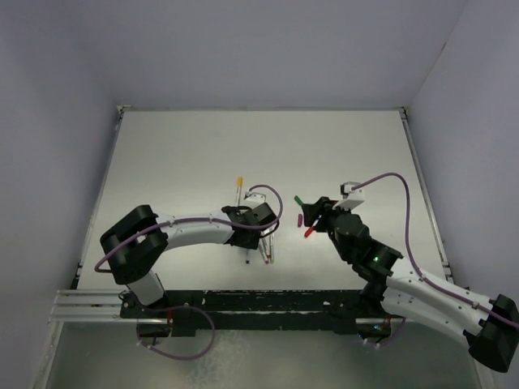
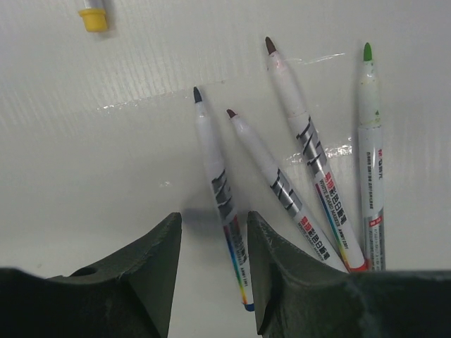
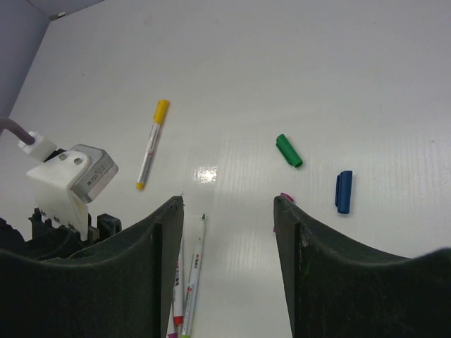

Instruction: Insert the pens into the pen caps

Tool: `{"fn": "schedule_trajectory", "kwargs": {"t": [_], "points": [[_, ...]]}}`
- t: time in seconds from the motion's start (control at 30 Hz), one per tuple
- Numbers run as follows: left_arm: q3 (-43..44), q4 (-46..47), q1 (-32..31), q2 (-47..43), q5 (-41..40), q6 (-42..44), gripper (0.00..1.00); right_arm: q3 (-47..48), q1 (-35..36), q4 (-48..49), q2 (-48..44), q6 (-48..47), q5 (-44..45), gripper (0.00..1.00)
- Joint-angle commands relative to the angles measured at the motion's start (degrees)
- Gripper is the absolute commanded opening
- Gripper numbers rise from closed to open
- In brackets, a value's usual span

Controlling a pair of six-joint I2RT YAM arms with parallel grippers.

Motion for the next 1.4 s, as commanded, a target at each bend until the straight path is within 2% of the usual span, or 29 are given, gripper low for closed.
{"fn": "schedule_trajectory", "kwargs": {"t": [0.0, 0.33, 0.7, 0.93, 1.17, 1.37], "points": [[0.22, 1.26, 0.94, 1.28, 1.38, 1.25, 0.45, 0.08, -0.14, 1.13, -0.48, 0.74, 0.37, 0.56], [-2.28, -1.12, 3.6, 0.59, 6.54, 2.66, 0.43, -0.09, -0.1, 0.26, -0.93, 2.78, -0.54, 0.56], [-5.04, -5.19, 6.67, -1.17, 12.92, 2.43, 0.39, 3.08, -0.14, -5.45, -0.48, 4.16, 0.07, 0.56], [-4.09, -4.11, 7.29, 3.11, 15.01, 3.87, 0.32, 4.12, -0.14, -6.14, -0.66, 3.12, 0.68, 0.56], [-3.33, -1.73, 9.49, 8.09, 16.58, 5.68, 0.3, 3.23, -0.13, -6.89, -1.87, 3.39, 1.06, 0.56], [-4.62, -1.57, 9.57, 8.81, 17.48, 4.58, 0.06, 2.43, -0.14, -7.59, -3.59, 3.97, 2.01, 0.56]]}}
